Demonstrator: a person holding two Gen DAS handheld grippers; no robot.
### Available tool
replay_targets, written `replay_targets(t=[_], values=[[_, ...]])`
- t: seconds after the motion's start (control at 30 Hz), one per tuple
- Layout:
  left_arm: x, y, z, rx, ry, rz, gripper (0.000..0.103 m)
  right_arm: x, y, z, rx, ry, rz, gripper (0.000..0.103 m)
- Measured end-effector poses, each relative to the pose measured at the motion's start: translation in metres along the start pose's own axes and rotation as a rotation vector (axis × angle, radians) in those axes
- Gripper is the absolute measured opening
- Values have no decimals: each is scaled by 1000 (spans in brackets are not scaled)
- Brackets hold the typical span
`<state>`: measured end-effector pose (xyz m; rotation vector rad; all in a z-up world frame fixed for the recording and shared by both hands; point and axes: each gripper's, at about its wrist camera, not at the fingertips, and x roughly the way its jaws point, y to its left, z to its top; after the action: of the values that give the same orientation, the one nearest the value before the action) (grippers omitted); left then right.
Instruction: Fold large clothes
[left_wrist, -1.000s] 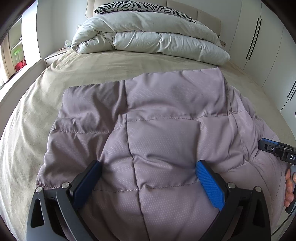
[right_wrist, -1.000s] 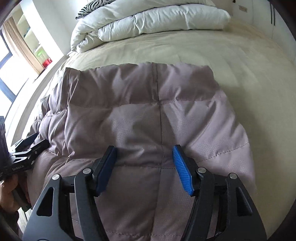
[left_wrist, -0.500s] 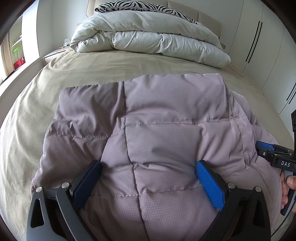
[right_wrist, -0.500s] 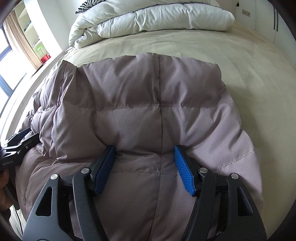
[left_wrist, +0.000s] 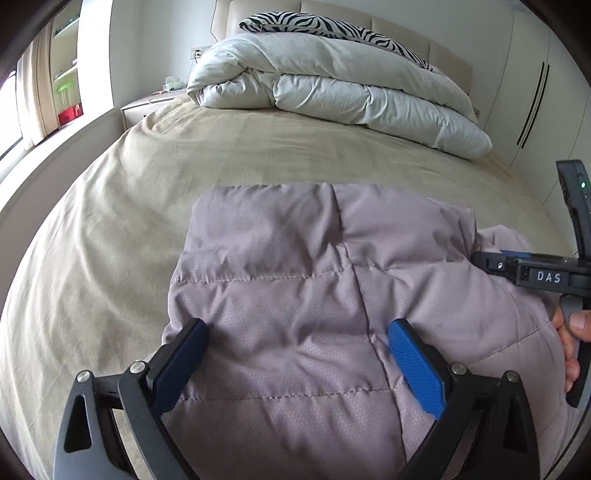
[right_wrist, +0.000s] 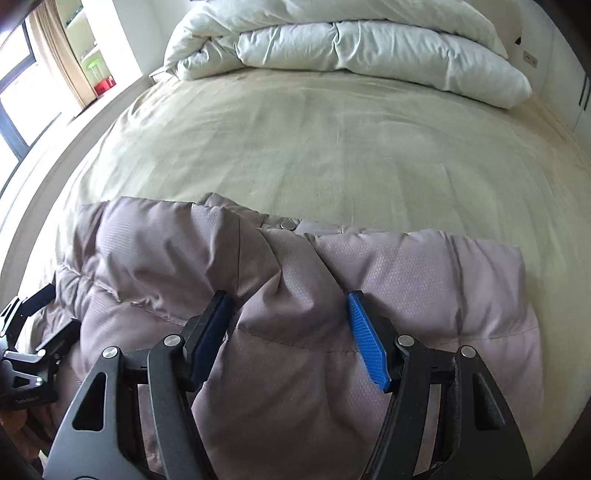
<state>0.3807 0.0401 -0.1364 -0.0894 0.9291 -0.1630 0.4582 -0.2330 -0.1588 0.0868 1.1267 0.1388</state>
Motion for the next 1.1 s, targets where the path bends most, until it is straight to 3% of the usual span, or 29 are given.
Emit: replay_targets(t=[0.23, 0.47, 0.6, 0.73, 0.8, 0.83, 0.93, 1.1], values=[[18, 8, -2, -33, 10, -61, 103, 26, -17, -9, 75, -24, 86, 65], [23, 9, -2, -37, 19, -70, 103, 28, -22, -15, 93, -60, 93, 65], [3, 13, -2, -60, 10, -89, 102, -31, -20, -33, 72, -126, 84, 65], [-41, 16, -15, -64, -56, -119, 102, -96, -42, -84, 54, -252, 61, 69], [-51, 16, -22, -51, -51, -113, 102, -97, -67, -109, 101, -223, 14, 81], [-51, 16, -24, -37, -34, -112, 102, -85, -80, -119, 123, -166, -5, 82], [-64, 20, -29, -41, -29, -114, 102, -89, -101, -138, 175, -210, 69, 82], [-118, 59, -36, -170, -135, -245, 103, -128, -116, -155, 271, -275, 245, 82]])
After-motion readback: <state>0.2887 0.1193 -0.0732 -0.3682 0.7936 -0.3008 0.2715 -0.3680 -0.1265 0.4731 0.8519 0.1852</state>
